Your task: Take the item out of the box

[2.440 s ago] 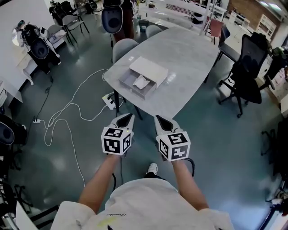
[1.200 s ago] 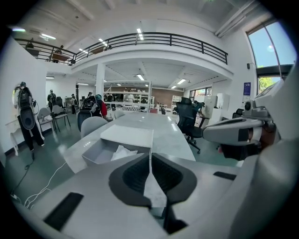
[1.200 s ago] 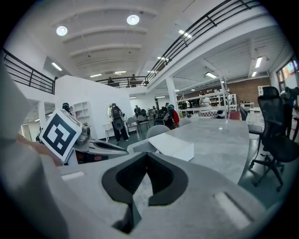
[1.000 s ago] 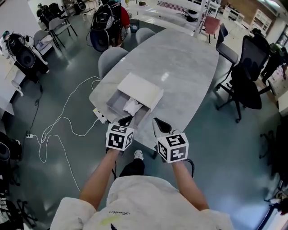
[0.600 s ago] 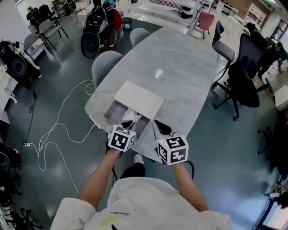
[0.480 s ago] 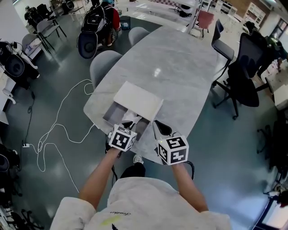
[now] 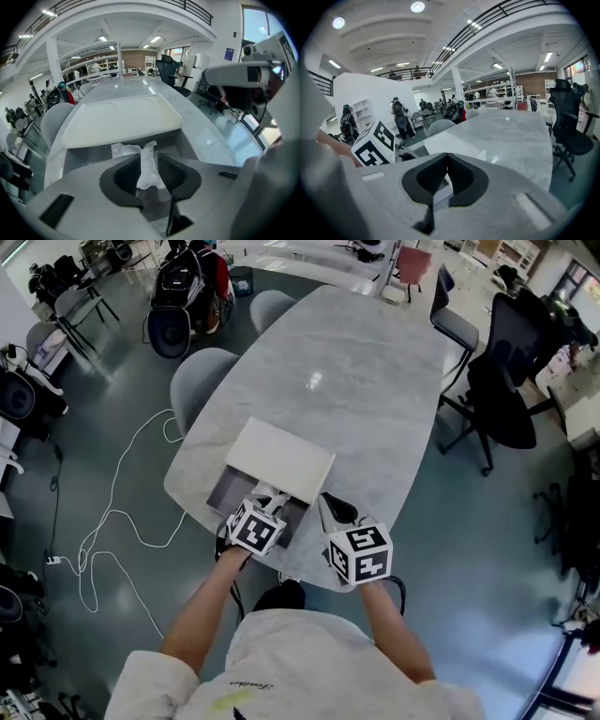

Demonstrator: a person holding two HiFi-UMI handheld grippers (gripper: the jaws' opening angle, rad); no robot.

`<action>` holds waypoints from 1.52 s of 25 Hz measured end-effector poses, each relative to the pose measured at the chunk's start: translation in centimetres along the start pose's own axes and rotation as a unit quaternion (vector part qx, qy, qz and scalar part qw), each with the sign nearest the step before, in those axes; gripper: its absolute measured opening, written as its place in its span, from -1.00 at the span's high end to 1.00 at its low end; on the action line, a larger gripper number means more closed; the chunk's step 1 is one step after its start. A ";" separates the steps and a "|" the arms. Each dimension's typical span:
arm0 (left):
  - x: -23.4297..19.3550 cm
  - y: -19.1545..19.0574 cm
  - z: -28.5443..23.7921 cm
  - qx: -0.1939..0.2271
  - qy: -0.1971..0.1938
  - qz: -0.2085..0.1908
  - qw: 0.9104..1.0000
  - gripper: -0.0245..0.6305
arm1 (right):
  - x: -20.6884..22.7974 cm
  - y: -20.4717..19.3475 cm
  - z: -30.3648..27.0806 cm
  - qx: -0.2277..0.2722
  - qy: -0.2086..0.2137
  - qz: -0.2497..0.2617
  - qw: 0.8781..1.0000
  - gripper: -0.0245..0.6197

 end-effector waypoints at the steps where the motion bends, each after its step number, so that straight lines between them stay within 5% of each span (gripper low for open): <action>1: -0.1 0.1 -0.3 -0.007 -0.003 -0.005 1.000 0.65 | 0.1 0.0 -0.2 -0.001 -0.002 -0.002 1.000 0.91; 15: -0.9 1.5 -3.0 -0.080 -0.025 -0.063 0.994 0.66 | 1.0 0.3 -2.1 -0.016 -0.020 -0.013 1.000 0.91; 22: -1.2 1.6 -2.7 -0.081 -0.032 -0.069 0.994 0.86 | 1.0 0.8 -3.0 -0.010 -0.019 -0.011 1.000 0.91; 38: 1.5 0.2 3.8 0.011 0.060 0.009 0.998 0.87 | -0.5 0.5 1.4 0.018 0.045 0.022 0.999 0.91</action>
Point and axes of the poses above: the fingertips, and each gripper's own axes: z backward along the fingers, x to its right, y out of its top, the point moved 9 cm from there along z, backward along the fingers, and after that the axes turned 2 degrees about -y, right-handed, at the moved point
